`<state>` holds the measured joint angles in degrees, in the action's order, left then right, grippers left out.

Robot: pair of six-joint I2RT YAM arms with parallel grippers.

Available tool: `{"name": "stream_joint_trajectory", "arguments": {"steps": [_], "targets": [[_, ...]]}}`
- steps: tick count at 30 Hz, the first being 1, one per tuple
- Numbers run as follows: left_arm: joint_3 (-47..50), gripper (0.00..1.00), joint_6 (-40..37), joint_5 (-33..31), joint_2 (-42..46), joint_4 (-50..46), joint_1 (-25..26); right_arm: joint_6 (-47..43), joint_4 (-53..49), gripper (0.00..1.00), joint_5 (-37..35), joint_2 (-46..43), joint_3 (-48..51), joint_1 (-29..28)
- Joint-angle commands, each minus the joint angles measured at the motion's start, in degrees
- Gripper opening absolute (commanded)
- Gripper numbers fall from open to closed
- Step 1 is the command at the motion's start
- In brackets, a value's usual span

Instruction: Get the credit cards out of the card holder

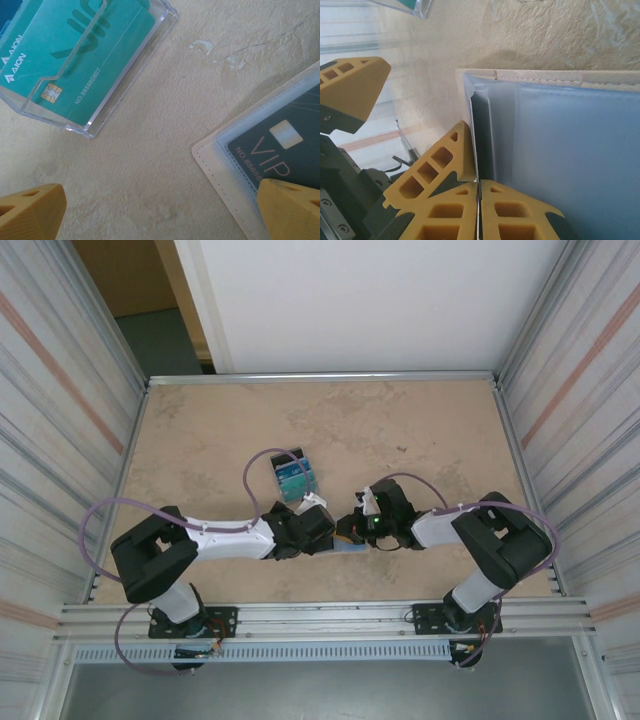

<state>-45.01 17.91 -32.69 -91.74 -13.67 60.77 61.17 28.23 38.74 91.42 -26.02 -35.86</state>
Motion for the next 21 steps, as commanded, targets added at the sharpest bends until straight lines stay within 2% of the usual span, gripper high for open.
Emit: {"name": "stream_joint_trajectory", "arguments": {"steps": [1,5,9,21], "targets": [[0.3,0.99,-0.3,1.3,-2.3,-4.4,0.4,1.0,2.0,0.09,1.2,1.1,-0.4,0.3],[0.4,0.99,-0.3,1.3,-2.2,-4.5,0.4,1.0,1.9,0.07,0.9,1.6,-0.4,0.4],[0.4,0.99,-0.3,1.2,-2.0,-4.8,0.4,0.7,1.3,0.00,0.3,1.2,-0.1,0.5],[0.6,0.99,-0.2,0.8,-2.0,-5.3,0.4,-3.9,-8.7,0.00,-2.7,-2.7,-0.8,1.7]]}}
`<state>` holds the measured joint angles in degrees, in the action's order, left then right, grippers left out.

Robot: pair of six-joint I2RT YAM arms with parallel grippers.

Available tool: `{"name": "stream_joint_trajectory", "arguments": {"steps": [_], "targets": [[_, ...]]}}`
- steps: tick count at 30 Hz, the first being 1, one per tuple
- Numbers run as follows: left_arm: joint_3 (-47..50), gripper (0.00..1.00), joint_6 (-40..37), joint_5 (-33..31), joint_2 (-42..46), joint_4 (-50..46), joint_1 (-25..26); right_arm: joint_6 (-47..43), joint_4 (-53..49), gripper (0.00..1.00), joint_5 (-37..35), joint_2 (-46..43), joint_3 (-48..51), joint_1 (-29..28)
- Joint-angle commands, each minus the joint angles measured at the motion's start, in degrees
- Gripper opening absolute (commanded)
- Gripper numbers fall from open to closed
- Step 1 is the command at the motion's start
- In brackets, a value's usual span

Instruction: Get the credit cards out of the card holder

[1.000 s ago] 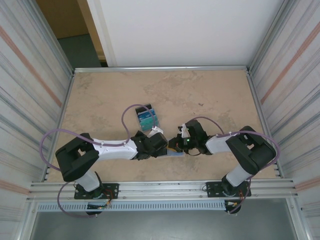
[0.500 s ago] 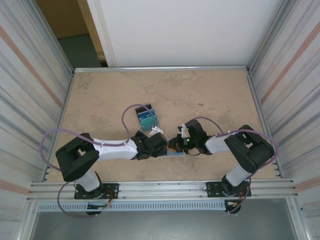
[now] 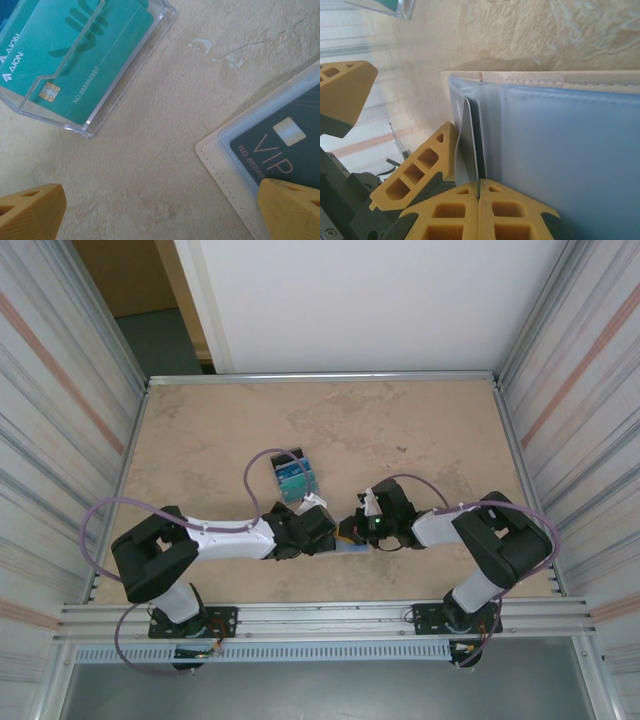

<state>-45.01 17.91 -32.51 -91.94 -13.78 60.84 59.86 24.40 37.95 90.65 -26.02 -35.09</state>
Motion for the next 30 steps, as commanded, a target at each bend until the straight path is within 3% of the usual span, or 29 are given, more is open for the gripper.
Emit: {"name": "stream_joint_trajectory", "arguments": {"steps": [1,18,30], "targets": [[0.5,0.99,-0.2,0.5,-1.9,-5.3,0.3,-3.2,-6.1,0.00,-2.1,-2.4,-1.0,1.0],[-1.1,0.99,-1.6,1.3,-1.2,-5.6,0.3,-9.7,-20.9,0.00,-6.5,-8.5,-4.4,2.1],[-3.3,0.99,-1.9,4.2,2.8,-4.3,0.5,-9.6,-21.3,0.00,-6.4,-9.7,-4.7,2.3]]}}
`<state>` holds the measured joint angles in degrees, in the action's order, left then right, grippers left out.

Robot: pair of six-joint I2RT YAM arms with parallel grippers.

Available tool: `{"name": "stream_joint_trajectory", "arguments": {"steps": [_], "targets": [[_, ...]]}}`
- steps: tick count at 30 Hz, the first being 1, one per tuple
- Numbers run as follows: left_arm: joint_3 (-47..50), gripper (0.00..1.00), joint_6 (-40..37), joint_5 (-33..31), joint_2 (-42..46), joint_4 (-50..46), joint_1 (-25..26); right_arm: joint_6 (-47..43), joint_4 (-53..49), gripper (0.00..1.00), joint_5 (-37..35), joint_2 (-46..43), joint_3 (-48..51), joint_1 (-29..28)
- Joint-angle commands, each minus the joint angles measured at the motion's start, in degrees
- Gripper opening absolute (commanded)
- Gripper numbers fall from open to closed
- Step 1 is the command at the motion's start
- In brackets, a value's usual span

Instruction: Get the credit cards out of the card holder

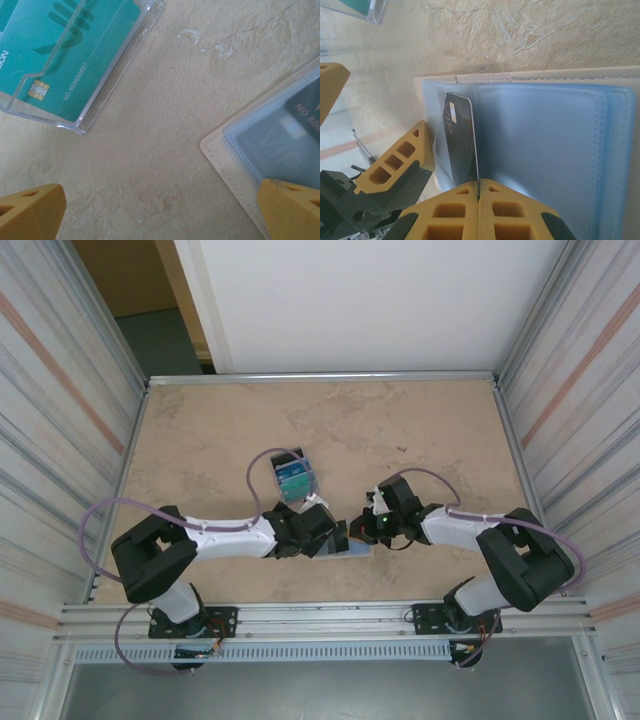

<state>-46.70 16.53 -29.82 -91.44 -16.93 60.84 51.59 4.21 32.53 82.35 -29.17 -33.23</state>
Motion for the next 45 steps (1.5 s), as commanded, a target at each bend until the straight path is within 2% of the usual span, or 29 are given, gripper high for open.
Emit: {"name": "stream_joint_trajectory", "arguments": {"steps": [1,6,14,31,39,45], "targets": [[-1.6,0.99,-0.5,2.0,2.7,-0.5,0.5,-1.4,-1.0,0.00,-0.8,-1.4,-1.6,0.5],[-1.2,0.99,-0.4,3.8,3.4,3.1,0.3,-1.2,-0.7,0.00,-0.7,-1.1,-1.6,0.5],[-2.7,0.99,-1.9,4.4,-1.1,5.2,0.1,-1.2,-0.6,0.00,-0.9,-1.0,-1.4,0.5],[-1.5,0.99,-1.5,4.1,-2.9,4.3,-0.9,-2.5,-4.6,0.00,-2.8,-5.0,-0.4,1.4],[-1.6,0.99,-1.4,4.4,-3.5,4.4,-1.0,-0.9,-1.0,0.00,-1.7,-4.7,0.5,1.1],[-1.5,0.99,-0.7,5.2,-3.9,4.0,-0.9,0.3,2.7,0.14,-2.0,-3.5,0.5,-0.3]]}}
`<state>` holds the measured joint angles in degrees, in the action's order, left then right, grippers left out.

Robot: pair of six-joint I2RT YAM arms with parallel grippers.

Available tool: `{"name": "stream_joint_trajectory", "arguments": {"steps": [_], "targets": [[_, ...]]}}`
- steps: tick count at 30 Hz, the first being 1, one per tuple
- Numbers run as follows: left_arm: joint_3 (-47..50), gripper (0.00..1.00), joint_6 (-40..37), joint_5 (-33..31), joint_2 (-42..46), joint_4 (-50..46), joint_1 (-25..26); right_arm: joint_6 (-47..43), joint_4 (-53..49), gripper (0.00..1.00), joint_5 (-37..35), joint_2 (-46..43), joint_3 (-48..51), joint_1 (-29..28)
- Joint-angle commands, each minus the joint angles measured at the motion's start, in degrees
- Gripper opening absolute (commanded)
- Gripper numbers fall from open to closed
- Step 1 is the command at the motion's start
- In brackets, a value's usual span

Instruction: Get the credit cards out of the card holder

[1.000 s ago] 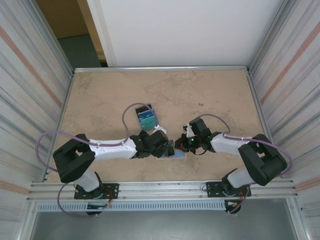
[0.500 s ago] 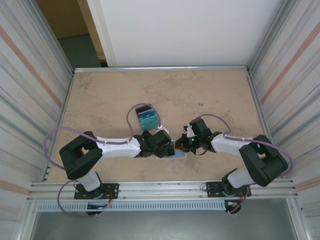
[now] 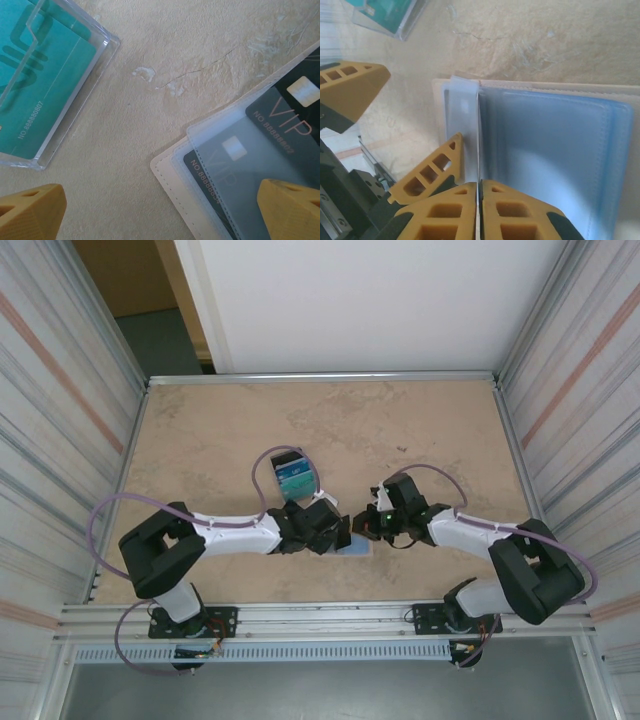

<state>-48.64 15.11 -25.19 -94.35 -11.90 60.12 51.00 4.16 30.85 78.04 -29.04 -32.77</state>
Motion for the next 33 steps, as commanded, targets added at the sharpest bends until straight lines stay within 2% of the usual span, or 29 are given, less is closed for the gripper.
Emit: {"name": "stream_joint_trajectory", "arguments": {"steps": [1,9,14,20,33], "targets": [[0.7,0.99,0.9,0.7,-1.0,-1.0,-0.2,1.1,3.3,0.16,-0.4,1.1,0.3,-1.0],[1.5,0.99,1.8,1.2,-0.3,-1.4,0.0,1.8,5.3,0.19,-0.4,5.3,-0.7,-2.4],[1.8,0.99,2.3,0.9,0.4,-1.9,0.0,0.9,3.1,0.06,-1.2,6.2,-1.6,-2.5],[2.0,0.99,3.6,-0.5,1.4,-3.5,-0.2,-2.5,-4.5,0.00,-2.1,4.1,-3.0,-2.6],[0.7,0.99,4.5,-1.7,4.3,-5.8,-0.2,-8.0,-13.8,0.00,-2.4,-3.8,-5.2,-1.2]]}}
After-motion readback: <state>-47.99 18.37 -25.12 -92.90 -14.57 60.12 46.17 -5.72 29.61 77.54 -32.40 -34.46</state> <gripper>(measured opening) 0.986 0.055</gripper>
